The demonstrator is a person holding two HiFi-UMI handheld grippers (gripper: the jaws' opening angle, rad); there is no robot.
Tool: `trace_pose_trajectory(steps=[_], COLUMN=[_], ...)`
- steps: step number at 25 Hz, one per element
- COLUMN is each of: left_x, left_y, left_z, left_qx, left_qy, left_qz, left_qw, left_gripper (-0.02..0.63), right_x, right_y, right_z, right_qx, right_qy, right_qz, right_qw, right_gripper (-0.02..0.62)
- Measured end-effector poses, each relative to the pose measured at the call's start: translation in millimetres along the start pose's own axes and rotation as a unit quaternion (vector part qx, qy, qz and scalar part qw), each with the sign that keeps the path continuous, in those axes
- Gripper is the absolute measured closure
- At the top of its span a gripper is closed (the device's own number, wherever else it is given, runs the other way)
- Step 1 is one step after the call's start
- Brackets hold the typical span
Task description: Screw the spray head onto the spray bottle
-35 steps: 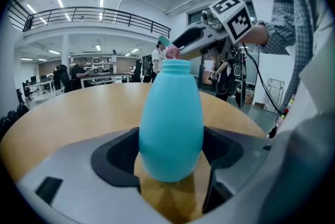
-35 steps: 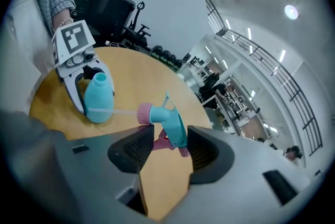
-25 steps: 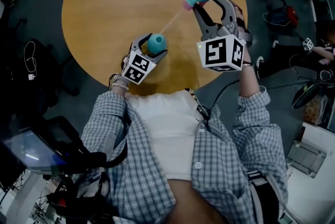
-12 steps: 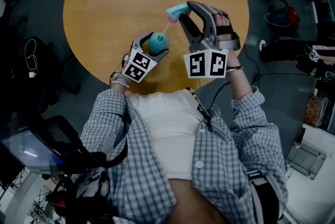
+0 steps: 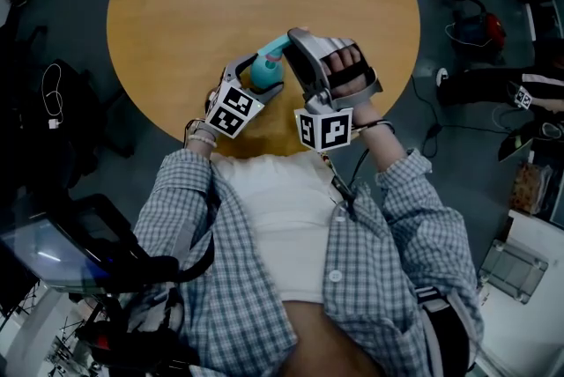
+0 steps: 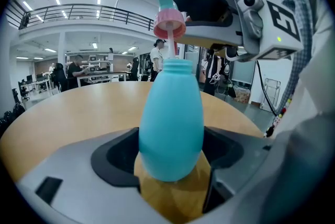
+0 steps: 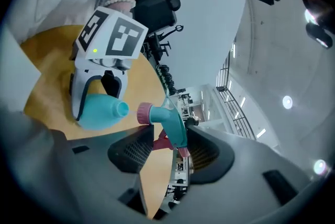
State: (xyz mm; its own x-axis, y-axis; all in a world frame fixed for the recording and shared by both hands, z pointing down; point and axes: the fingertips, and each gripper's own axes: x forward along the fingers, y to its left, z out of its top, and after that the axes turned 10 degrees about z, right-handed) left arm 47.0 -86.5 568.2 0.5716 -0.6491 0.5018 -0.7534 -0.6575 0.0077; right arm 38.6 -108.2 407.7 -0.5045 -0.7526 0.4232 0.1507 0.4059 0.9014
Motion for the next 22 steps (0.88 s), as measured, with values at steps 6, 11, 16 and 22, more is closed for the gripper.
trace_pose_trajectory(steps=[6,11,16,22], left_x=[0.1,-0.1,0.6,-0.4], left_y=[-0.7,-0.8,-0.2,-0.3], left_z=[-3.2,-2.2,-0.6,1.4], left_qx=[-0.004,-0.004,-0.005,-0.008], left_qy=[0.000,0.001,-0.003,-0.005], left_qz=[0.000,-0.001,-0.001,-0.003], left_qw=[1.0000,1.0000,1.0000,0.9999], left_gripper=[0.233,0.233,0.233,0.233], right_x=[4.6,8.0,5.4,1.0], right_y=[21.3,30.2,31.6,36.0], right_z=[2.8,5.1,5.9,7.9], right_qx=[-0.011,-0.023,-0.030,-0.047], right_qy=[0.002,0.004,0.009,0.014], right_qz=[0.010,0.006,-0.003,-0.011], right_qw=[1.000,1.000,1.000,0.999], right_gripper=[0.402,0.402,0.402,0.402])
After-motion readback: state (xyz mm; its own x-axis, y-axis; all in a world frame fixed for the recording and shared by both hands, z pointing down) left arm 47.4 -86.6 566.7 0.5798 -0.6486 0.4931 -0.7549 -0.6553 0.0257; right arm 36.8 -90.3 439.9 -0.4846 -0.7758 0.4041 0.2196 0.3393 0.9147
